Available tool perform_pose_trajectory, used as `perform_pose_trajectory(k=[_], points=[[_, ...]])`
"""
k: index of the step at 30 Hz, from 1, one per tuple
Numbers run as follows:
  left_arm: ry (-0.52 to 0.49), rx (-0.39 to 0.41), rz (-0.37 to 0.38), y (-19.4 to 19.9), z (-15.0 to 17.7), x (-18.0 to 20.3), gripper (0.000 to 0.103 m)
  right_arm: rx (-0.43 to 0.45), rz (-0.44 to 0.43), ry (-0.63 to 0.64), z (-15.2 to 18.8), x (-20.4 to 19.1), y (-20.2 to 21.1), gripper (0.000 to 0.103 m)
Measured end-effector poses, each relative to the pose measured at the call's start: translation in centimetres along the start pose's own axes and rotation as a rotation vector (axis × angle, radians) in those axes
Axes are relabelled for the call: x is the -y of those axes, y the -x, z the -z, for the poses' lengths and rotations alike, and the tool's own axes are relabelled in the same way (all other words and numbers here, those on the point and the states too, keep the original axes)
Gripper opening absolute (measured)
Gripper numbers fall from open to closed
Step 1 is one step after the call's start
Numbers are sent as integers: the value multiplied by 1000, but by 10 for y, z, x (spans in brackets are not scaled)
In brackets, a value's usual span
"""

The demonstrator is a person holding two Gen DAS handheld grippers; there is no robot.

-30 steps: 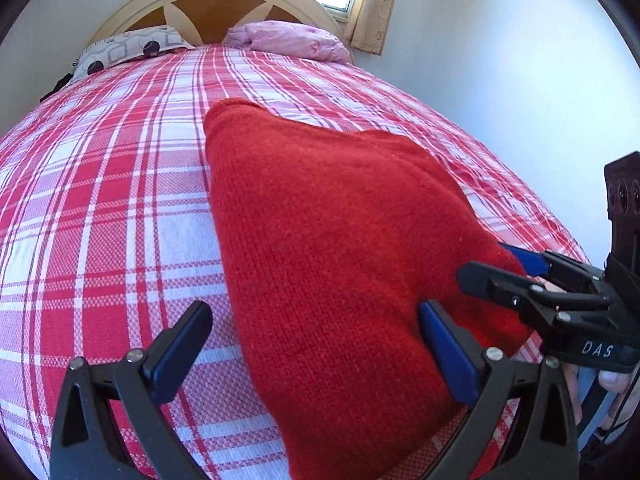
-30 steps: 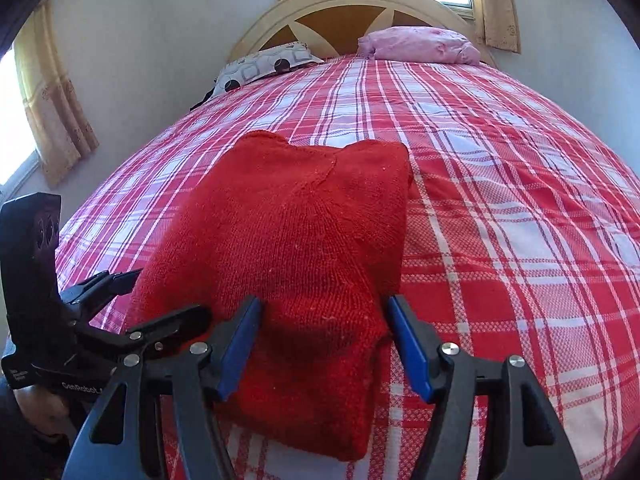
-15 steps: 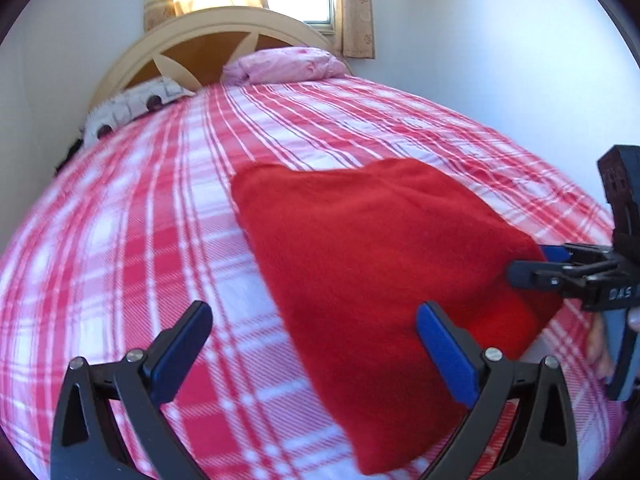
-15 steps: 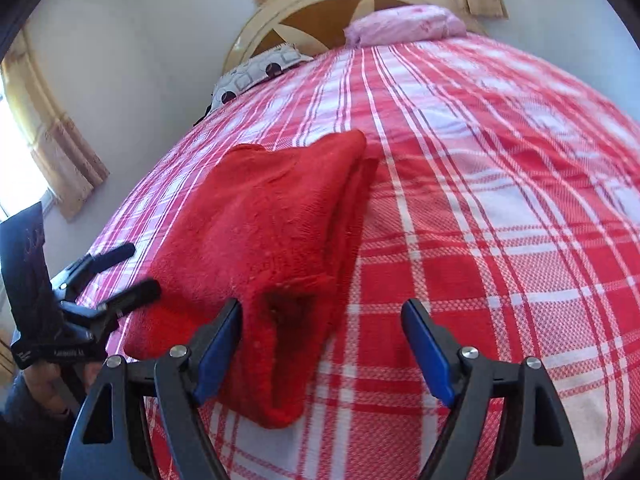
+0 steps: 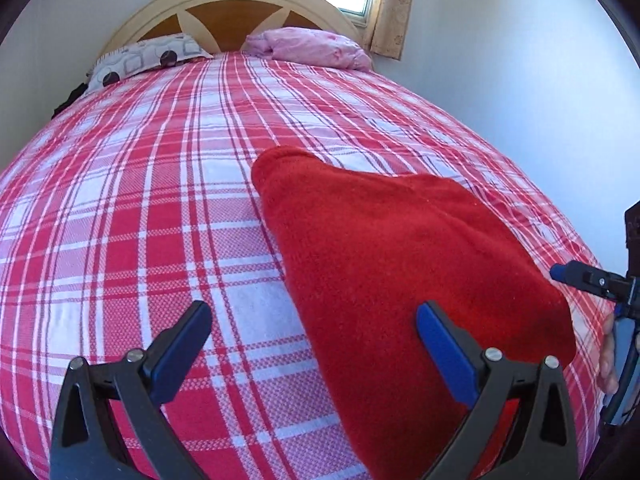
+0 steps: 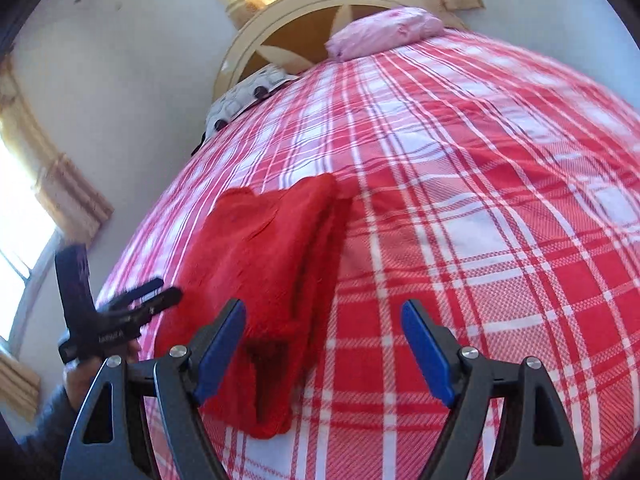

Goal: Fold small clothes
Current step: 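Grasp the folded sweater's edge with the right tool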

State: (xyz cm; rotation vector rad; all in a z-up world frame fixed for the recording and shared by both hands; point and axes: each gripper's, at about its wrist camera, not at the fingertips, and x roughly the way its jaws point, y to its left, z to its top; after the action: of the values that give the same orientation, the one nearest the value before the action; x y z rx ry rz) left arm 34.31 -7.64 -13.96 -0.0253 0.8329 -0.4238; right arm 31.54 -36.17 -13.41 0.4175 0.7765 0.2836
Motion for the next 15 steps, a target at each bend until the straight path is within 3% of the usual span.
perform_pose_trajectory(k=[7,15], points=[[-7,-28,11,-14,-3,4,103,-62,-46,-46,-11,4,-35,80],[27,-56,92,-37,-11,-4,103,-108,-77,-95,-27,8,-65,80]])
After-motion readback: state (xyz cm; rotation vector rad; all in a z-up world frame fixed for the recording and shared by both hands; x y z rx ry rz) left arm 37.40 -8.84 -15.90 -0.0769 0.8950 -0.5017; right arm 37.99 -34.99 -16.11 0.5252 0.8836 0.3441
